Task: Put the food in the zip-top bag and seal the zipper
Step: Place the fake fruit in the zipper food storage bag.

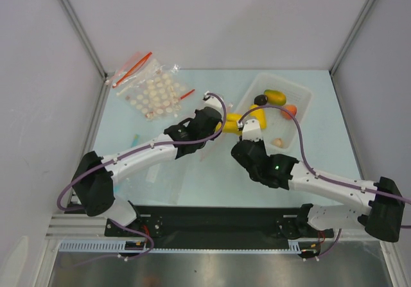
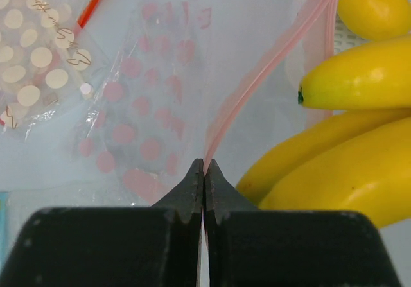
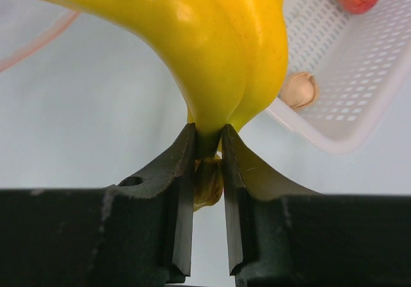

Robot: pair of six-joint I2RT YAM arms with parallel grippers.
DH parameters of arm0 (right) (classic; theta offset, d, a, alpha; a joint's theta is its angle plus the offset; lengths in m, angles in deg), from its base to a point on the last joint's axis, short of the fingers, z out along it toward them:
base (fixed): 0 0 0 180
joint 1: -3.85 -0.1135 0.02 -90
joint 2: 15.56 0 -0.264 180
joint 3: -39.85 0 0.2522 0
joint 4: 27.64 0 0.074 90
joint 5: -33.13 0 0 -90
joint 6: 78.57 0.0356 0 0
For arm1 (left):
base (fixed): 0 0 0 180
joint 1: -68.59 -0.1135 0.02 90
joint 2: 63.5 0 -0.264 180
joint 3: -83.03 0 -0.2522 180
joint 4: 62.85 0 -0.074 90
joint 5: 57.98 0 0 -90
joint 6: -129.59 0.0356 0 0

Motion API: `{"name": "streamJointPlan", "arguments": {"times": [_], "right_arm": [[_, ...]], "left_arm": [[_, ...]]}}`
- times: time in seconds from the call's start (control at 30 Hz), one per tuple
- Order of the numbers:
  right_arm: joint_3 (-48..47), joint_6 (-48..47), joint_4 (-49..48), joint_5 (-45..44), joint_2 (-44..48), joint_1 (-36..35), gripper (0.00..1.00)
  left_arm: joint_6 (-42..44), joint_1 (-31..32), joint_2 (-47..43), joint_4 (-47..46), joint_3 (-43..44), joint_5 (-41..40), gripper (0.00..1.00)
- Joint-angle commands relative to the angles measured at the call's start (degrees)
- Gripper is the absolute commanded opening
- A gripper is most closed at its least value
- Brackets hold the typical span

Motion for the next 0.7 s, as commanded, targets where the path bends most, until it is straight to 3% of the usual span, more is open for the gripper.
{"name": "streamJointPlan", "arguments": {"times": [0.0, 0.4, 0.67], "right_arm": [[-3.7, 0.5, 0.2, -12.8, -3.6, -2.1, 0.0], [-7.3, 1.0, 3.2, -22.1, -14.4, -5.3, 0.0], [-3.2, -11.7, -10.6, -26.0, -14.2, -12.3, 0.0]], "left_arm": [[-2.3, 0.3, -2.0, 0.0, 1.0, 3.4, 0.01], [-3.7, 0.4, -8.6, 0.0, -1.9, 8.5, 0.02], [-3.5, 0.4, -10.3, -0.7, -3.2, 16.1, 0.01]]}}
